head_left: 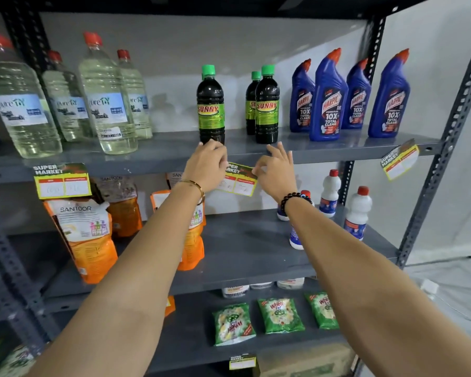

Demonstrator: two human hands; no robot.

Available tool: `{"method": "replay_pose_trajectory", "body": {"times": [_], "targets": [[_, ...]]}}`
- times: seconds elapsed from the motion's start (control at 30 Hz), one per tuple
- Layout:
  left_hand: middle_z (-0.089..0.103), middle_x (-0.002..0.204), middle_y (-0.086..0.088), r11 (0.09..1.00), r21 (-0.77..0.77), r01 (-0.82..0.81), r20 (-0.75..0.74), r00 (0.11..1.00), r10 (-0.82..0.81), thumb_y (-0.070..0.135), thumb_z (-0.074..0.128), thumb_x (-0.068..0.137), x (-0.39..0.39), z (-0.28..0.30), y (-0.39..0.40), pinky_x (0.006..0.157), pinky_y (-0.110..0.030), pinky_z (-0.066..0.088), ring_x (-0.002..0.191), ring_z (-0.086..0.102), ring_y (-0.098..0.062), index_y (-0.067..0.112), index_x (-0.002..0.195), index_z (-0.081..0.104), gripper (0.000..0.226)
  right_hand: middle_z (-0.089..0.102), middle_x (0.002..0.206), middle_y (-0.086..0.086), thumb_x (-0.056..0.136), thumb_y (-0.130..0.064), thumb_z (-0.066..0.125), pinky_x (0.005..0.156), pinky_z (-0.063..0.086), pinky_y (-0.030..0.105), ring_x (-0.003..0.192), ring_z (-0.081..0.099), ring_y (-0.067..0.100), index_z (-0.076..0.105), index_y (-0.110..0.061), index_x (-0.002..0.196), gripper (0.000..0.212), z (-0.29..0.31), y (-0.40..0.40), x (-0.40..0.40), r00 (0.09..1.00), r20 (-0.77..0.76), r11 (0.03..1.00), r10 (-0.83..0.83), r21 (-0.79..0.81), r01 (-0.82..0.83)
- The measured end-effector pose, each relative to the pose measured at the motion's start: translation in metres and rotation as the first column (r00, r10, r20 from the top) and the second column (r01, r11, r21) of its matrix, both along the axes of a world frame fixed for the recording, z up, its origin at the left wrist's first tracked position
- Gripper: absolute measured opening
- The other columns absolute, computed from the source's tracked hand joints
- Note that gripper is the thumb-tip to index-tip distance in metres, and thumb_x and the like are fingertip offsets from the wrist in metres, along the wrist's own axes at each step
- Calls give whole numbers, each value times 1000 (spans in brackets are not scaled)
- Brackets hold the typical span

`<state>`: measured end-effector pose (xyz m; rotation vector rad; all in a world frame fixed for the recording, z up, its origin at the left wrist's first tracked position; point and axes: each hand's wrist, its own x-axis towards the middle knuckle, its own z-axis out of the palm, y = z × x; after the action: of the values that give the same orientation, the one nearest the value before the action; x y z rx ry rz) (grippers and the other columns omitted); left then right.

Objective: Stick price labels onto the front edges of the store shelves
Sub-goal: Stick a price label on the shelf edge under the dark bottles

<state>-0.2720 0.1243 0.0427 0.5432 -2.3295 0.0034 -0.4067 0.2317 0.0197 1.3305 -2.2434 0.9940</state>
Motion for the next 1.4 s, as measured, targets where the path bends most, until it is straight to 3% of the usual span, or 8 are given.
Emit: {"method": "replay_pose_trajectory", "body": {"times": [0.1, 0.2, 0.33, 0.67, 0.93, 1.17, 1.3, 1.4], "targets": [[58, 112, -9, 998, 45, 32, 21, 999, -33, 9, 50, 91, -19, 4, 6, 92, -38, 44, 104, 52, -31, 3, 84, 59, 12, 48, 140, 13, 86, -10, 58, 119, 7, 48, 141, 26, 30, 71, -8, 88, 13, 19, 6, -30, 998, -14, 999, 53, -11, -53], [55, 114, -6, 995, 99, 12, -13, 1000, -11, 10, 52, 91, -24, -4, 8, 80, -35, 48, 102, 54, -25, 6, 84, 59, 11, 63, 112, 13, 83, -4, 58, 117, 19, 47, 111, 55, 31, 70, -8, 77, 13, 25, 11, -32, 997, -19, 997, 81, 11, -81], [57, 103, -8, 994, 96, -47, -128, 990, 59, 11, 52, 90, -28, -13, 10, 66, -30, 40, 89, 56, -25, 10, 85, 58, 8, 63, 104, 13, 84, -5, 57, 82, 51, 41, 97, 57, 31, 69, -6, 78, 14, 28, 13, -29, 997, 2, 997, 73, -4, -73], [60, 102, -9, 971, 87, -223, -130, 964, 233, 19, 52, 91, -37, 0, 14, 66, -35, 39, 84, 61, -30, 8, 95, 54, 12, 64, 100, 13, 84, -18, 62, 76, 47, 38, 95, 58, 31, 63, -5, 85, 13, 37, 4, -32, 1000, -3, 1000, 18, -18, -19], [61, 105, -7, 962, 107, -252, -112, 958, 263, 36, 66, 84, -43, 4, 17, 68, -35, 41, 93, 61, -27, 11, 105, 48, 38, 63, 100, 12, 77, -41, 69, 80, 46, 41, 94, 55, 32, 49, -8, 99, 45, 33, -2, -27, 998, 35, 996, -60, -63, 62], [60, 108, -11, 960, 66, -271, -90, 957, 276, 26, 65, 85, -46, 4, 19, 72, -41, 49, 97, 60, -29, 9, 112, 46, 37, 64, 104, 11, 76, -44, 71, 81, 46, 42, 98, 55, 32, 48, -10, 104, 49, 34, -5, -28, 995, 40, 994, -92, -58, 94], [59, 112, -14, 959, 64, -276, -63, 958, 279, 24, 65, 85, -49, 5, 26, 74, -42, 50, 100, 59, -32, 7, 116, 45, 41, 61, 119, 13, 82, -35, 67, 91, 47, 47, 110, 53, 33, 44, -9, 121, 52, 35, 3, -28, 998, 64, 1000, -12, -19, 13], [57, 118, -16, 952, 6, -305, -91, 948, 305, 27, 63, 87, -55, -2, 31, 91, -44, 46, 108, 55, -34, 5, 122, 44, 46, 56, 128, 15, 88, -26, 59, 97, 45, 46, 119, 48, 33, 39, -9, 131, 50, 29, 21, -37, 998, 36, 997, 61, -39, -60]]}}
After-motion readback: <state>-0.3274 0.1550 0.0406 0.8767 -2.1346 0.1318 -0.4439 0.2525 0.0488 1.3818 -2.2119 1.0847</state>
